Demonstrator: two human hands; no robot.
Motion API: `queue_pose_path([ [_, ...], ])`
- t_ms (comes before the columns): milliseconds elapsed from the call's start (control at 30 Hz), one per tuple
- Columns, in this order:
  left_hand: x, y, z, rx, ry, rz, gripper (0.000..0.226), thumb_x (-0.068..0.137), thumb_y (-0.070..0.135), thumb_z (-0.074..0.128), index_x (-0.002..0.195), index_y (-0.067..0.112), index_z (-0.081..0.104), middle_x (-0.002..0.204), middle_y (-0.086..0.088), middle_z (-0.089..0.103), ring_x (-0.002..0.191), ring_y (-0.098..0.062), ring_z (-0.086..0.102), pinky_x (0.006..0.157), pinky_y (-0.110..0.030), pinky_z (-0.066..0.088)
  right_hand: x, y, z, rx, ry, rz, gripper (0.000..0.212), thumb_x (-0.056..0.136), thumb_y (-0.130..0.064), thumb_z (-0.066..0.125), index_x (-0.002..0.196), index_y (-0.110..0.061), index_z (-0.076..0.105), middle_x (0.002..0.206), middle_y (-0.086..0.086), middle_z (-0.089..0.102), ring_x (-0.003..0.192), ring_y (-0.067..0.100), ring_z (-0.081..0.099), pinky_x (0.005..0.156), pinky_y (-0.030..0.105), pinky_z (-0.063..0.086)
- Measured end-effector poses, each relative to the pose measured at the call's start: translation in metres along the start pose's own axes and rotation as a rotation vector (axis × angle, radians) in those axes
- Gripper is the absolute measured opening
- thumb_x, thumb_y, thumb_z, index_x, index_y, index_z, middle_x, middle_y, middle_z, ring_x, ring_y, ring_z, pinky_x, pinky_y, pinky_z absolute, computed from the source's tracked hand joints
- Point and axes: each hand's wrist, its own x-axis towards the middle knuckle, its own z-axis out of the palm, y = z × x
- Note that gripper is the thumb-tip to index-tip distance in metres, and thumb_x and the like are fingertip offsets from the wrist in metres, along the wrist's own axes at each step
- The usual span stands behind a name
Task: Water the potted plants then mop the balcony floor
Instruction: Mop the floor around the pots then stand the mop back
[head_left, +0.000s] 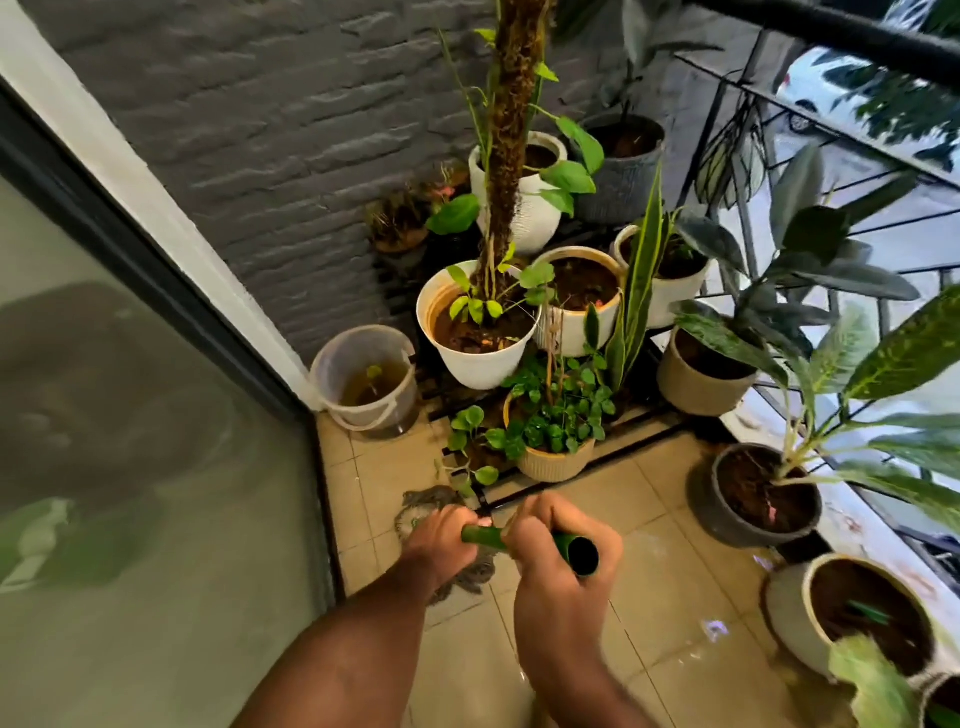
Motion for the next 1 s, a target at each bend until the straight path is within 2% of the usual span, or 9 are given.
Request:
queue_pose_path([
  [67,0.013,-0.008,-0.008,-0.012,0.02,-0.013,0.027,0.1,0.033,0.048,0.103,0.02,0.07,0.112,-0.007,0.071,0.114,-0.027,0.063,0.097,-0.037,0.048,0.013,0.01,0.007,0.015,0.001,0.014,0.036,0.066,-0.017,0.057,0.053,0.003,0.031,0.055,0.017,0.026,0.054,0.018,0.027,0.05,0.025,0.028],
  [200,0.042,-0.019,-0.022,-0.09,0.087,-0.047,0.032,0.103,0.024,0.052,0.131,0.015,0.063,0.138,-0.007,0.058,0.132,-0.025,0.05,0.11,-0.03,0.034,0.044,0.03,0.021,0.023,-0.005,0.022,0.033,0.069,-0.005,0.059,0.055,0.005,0.031,0.059,0.017,0.024,0.056,0.015,0.027,0.051,0.018,0.029],
  [367,0.087,-0.025,-0.044,-0.076,0.12,0.001,0.031,0.104,0.011,0.05,0.131,0.001,0.06,0.141,-0.018,0.055,0.135,-0.031,0.047,0.114,-0.035,0.035,0.082,0.046,0.042,0.048,-0.064,-0.019,0.035,0.073,-0.01,0.057,0.056,0.003,0.03,0.057,0.015,0.026,0.055,0.029,0.025,0.049,0.037,0.024],
  [500,0.123,-0.023,-0.063,-0.192,0.1,-0.048,0.03,0.105,0.026,0.048,0.113,0.005,0.067,0.123,-0.019,0.063,0.124,-0.033,0.055,0.105,-0.037,0.038,0.109,0.058,0.054,0.025,-0.033,-0.021,0.028,0.07,-0.01,0.059,0.056,0.007,0.042,0.057,0.021,0.034,0.054,0.027,0.033,0.051,0.031,0.032],
  [600,0.146,-0.024,-0.072,-0.177,0.103,-0.053,0.035,0.104,0.035,0.051,0.121,0.008,0.066,0.128,-0.018,0.061,0.125,-0.033,0.054,0.105,-0.037,0.04,0.125,0.066,0.063,0.025,-0.03,-0.035,0.025,0.068,0.008,0.055,0.051,0.004,0.037,0.054,0.022,0.029,0.053,0.032,0.029,0.049,0.032,0.029],
  [700,0.161,-0.032,-0.075,-0.207,0.15,-0.075,0.033,0.103,0.037,0.052,0.121,0.014,0.068,0.127,-0.013,0.063,0.123,-0.03,0.055,0.103,-0.035,0.041,0.138,0.072,0.074,-0.043,-0.036,-0.068,0.027,0.069,0.004,0.055,0.049,0.006,0.037,0.05,0.023,0.03,0.051,0.036,0.028,0.047,0.04,0.026],
  [800,0.16,-0.04,-0.075,-0.19,0.164,-0.117,0.042,0.105,0.045,0.044,0.116,0.011,0.068,0.122,-0.015,0.065,0.12,-0.034,0.056,0.101,-0.039,0.041,0.138,0.076,0.088,-0.061,-0.024,-0.064,0.025,0.067,0.014,0.05,0.048,0.004,0.036,0.048,0.021,0.029,0.048,0.035,0.027,0.046,0.041,0.024],
  [900,0.155,-0.048,-0.079,-0.191,0.171,-0.134,0.042,0.105,0.046,0.045,0.114,0.011,0.067,0.12,-0.017,0.065,0.117,-0.036,0.057,0.097,-0.041,0.044,0.137,0.075,0.1,-0.043,-0.025,-0.057,0.028,0.066,0.014,0.049,0.048,0.0,0.033,0.048,0.018,0.028,0.047,0.031,0.026,0.045,0.04,0.024],
  [1000,0.151,-0.054,-0.089,-0.176,0.197,-0.136,0.032,0.102,0.039,0.05,0.107,0.015,0.07,0.111,-0.013,0.069,0.109,-0.035,0.063,0.085,-0.037,0.049,0.147,0.071,0.113,-0.036,-0.052,-0.047,0.028,0.067,0.003,0.053,0.048,0.0,0.032,0.048,0.017,0.025,0.048,0.032,0.023,0.046,0.04,0.021],
])
